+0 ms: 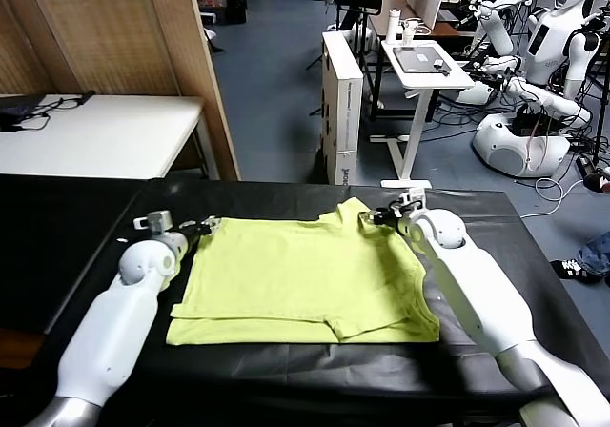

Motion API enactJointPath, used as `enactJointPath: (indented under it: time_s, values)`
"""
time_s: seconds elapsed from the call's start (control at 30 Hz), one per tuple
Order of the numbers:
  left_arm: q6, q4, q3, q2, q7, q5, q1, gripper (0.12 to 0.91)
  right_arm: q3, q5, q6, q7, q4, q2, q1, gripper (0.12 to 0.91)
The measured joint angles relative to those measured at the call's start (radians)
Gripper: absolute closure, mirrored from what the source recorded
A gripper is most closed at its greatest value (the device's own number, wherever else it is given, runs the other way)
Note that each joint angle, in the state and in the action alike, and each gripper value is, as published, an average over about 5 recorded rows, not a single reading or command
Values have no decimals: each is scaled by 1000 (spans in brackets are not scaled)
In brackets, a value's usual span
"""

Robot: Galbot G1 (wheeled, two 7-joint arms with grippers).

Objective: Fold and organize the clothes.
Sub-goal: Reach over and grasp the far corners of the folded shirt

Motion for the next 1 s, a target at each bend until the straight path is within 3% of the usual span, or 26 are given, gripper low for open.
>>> enactJointPath:
  time_s: [0.1, 0.2, 0.5, 0.73, 1.0]
  values:
    - [0, 0, 0, 0, 2, 1, 1, 811, 1, -1, 0, 1, -6, 1, 0, 599]
    - [0, -1, 1, 0, 3, 1, 3, 827, 4, -3, 0, 2, -11, 3, 0, 684]
    - [0, -5, 2, 2, 9, 5, 6, 844, 4, -3, 5, -2, -6, 2, -3, 783]
    - [-1, -16, 2, 3, 9, 2, 6, 884, 7, -15, 49, -9, -1, 4, -9, 883]
    - [-3, -37, -2, 11, 4, -16, 14, 884, 26, 0, 96, -5, 24, -1, -24, 886]
